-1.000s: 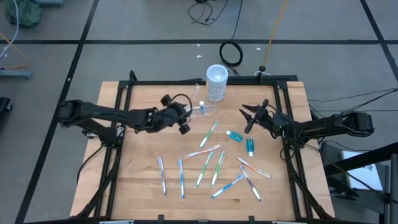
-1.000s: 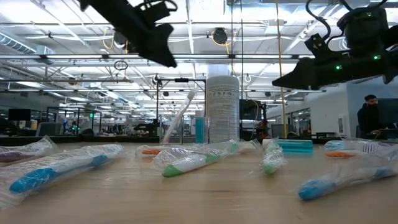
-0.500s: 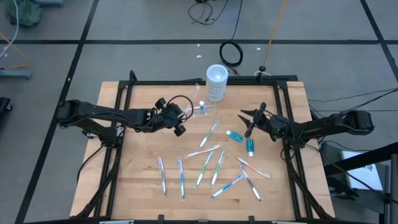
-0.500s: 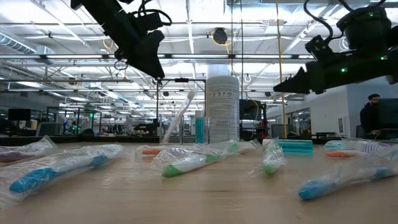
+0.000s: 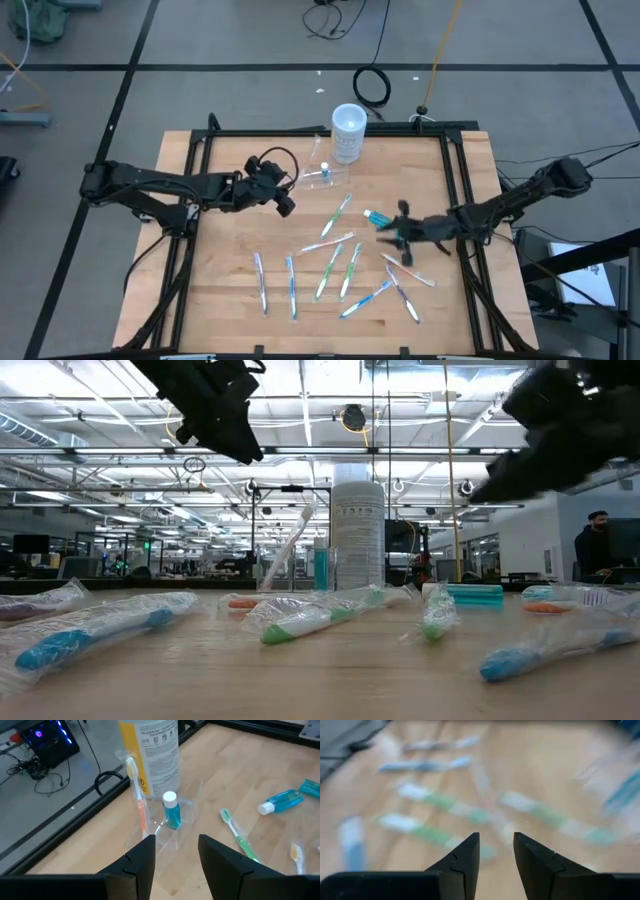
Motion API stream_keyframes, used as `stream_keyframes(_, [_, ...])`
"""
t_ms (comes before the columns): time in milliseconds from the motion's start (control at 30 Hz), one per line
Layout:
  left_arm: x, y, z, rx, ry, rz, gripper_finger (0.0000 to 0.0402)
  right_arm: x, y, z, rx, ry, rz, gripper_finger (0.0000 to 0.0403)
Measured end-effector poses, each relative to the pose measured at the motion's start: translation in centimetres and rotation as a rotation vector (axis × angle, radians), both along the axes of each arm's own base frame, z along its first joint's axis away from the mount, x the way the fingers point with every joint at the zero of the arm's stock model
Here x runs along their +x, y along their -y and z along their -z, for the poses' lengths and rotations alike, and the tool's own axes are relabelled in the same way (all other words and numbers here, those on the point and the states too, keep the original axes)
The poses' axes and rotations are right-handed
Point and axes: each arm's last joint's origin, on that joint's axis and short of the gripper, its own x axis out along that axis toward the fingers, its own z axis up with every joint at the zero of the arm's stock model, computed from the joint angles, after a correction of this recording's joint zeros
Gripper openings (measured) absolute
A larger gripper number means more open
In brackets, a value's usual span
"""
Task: Pick & Place toothbrushing station
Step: Put the bottom orange toothbrush into the transparent organizer
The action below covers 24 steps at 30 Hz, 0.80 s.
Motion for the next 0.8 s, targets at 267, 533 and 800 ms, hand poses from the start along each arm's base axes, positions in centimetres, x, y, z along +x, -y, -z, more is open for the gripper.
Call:
stream_keyframes(267, [0.1,0.0,0.2,-0.014,0.000,-0.009,0.0157,-2.2,-2.2,2.0,0.411,-0.345,-0.009,0.0137])
stream_keyframes(533, [0.1,0.0,0.2,-0.015,0.000,-0.010,0.0157,-4.7,-4.2,3.1,0.614,-0.641,0.026,0.0168])
stream_keyframes(800, [0.1,0.0,0.2,-0.015,0.000,-0.010,0.0157,-5.8,-4.5,4.2,0.498,-0.719,0.085,0.0169])
